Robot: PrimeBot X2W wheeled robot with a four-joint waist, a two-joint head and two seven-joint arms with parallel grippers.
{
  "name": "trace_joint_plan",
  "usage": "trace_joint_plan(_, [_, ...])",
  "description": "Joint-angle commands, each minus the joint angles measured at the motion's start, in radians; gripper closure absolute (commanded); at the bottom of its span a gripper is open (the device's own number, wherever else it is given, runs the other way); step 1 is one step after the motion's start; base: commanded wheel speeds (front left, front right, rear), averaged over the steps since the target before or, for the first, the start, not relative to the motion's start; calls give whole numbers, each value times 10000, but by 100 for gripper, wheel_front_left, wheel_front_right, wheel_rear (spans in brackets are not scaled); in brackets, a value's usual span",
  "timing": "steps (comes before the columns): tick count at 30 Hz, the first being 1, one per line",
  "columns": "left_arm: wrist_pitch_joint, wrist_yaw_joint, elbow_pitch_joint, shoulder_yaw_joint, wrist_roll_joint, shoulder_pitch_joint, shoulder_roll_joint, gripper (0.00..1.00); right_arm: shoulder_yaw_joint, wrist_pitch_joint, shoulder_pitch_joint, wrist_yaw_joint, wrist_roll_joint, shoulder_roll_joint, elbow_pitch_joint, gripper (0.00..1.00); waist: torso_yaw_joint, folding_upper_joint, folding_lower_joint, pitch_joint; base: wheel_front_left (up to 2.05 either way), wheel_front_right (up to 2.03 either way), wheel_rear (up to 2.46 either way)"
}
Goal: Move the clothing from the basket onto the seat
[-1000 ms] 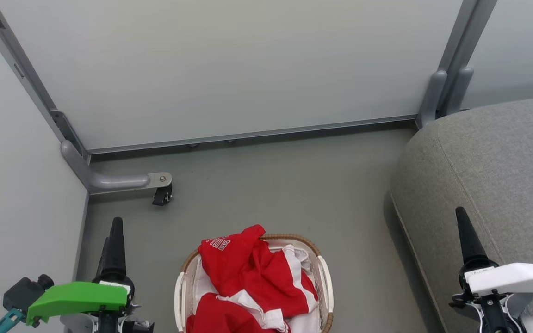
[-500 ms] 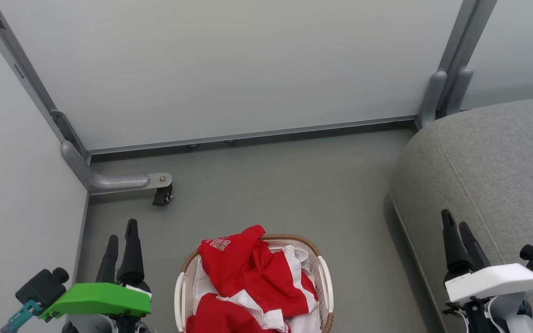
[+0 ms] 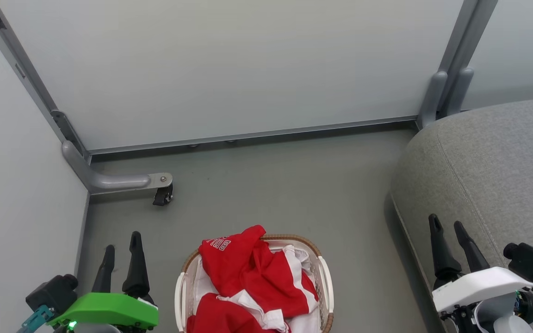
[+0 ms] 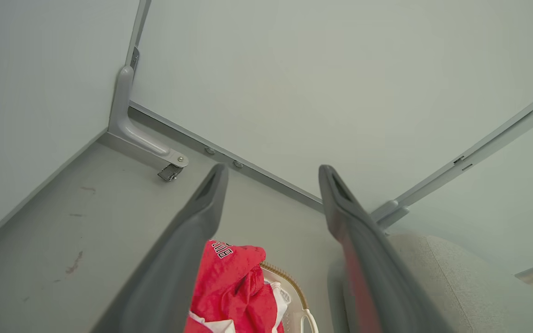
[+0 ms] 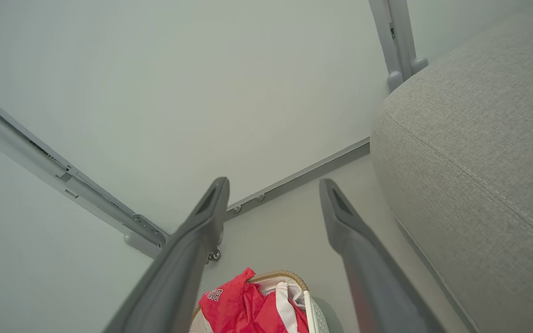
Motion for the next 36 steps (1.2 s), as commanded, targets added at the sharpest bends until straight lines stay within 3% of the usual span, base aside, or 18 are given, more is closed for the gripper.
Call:
trace_joint_plan(1, [-95, 38, -55, 4, 312, 16, 68, 0, 13, -94, 10, 4, -332, -69, -88, 0, 2, -1, 0, 1, 0, 0, 0])
trace_joint_plan(36, [-939, -49, 901, -267, 3036, 182, 99, 0, 177, -943, -85, 4, -4485, -106, 198, 0, 111, -1, 0, 32, 0, 0, 0])
